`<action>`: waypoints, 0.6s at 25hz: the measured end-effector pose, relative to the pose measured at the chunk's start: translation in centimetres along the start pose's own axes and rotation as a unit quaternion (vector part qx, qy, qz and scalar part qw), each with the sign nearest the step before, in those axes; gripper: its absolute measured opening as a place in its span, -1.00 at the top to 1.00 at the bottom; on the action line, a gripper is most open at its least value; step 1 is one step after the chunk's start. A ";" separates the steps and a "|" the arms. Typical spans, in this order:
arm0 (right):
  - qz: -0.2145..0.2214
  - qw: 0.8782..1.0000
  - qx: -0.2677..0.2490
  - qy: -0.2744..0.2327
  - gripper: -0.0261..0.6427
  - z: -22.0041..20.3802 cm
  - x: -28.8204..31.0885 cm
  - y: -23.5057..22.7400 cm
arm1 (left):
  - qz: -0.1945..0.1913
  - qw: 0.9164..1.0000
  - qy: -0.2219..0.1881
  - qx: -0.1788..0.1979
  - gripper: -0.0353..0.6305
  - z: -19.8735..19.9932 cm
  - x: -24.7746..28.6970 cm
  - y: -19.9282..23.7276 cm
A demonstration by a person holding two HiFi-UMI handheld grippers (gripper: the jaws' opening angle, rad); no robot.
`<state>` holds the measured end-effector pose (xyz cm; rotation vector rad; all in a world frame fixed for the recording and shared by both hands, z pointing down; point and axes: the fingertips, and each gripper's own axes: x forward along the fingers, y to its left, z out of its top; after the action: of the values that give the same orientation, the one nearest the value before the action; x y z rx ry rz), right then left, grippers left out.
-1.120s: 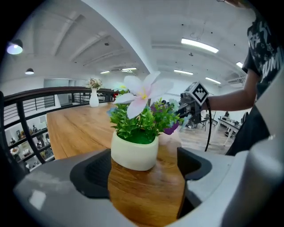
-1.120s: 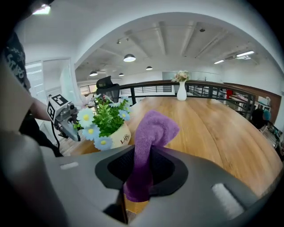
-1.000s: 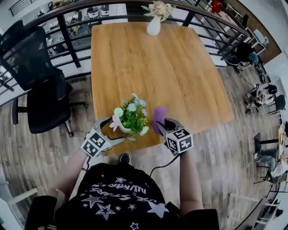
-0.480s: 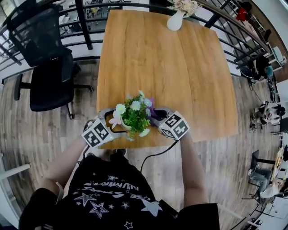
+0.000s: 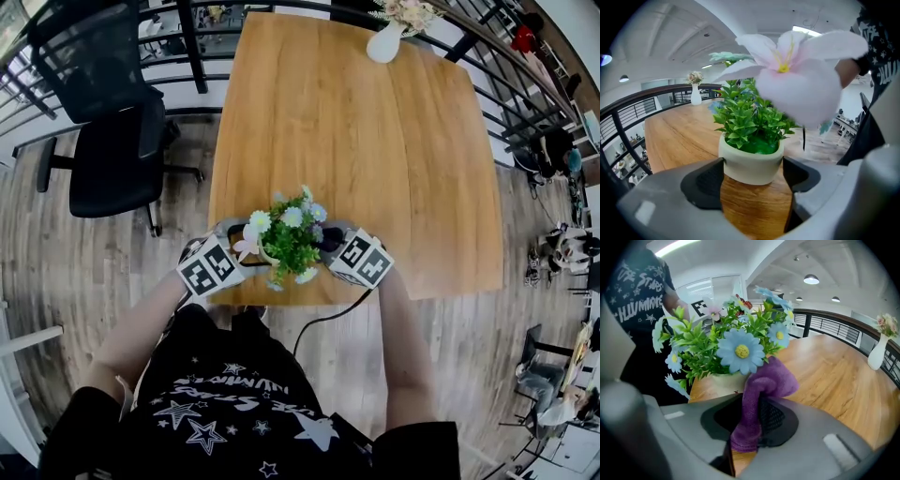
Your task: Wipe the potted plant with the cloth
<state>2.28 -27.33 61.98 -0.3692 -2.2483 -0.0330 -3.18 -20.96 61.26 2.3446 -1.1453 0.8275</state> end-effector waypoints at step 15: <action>-0.071 0.989 0.126 -0.006 0.66 -1.5 0.3 5.5 | -0.008 0.999 -0.024 -0.034 -0.34 -0.3 0.2 0.2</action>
<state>4.75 -22.18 62.60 -0.0737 -2.2541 0.1775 -3.36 -20.97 61.63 2.3270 -1.1543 0.7195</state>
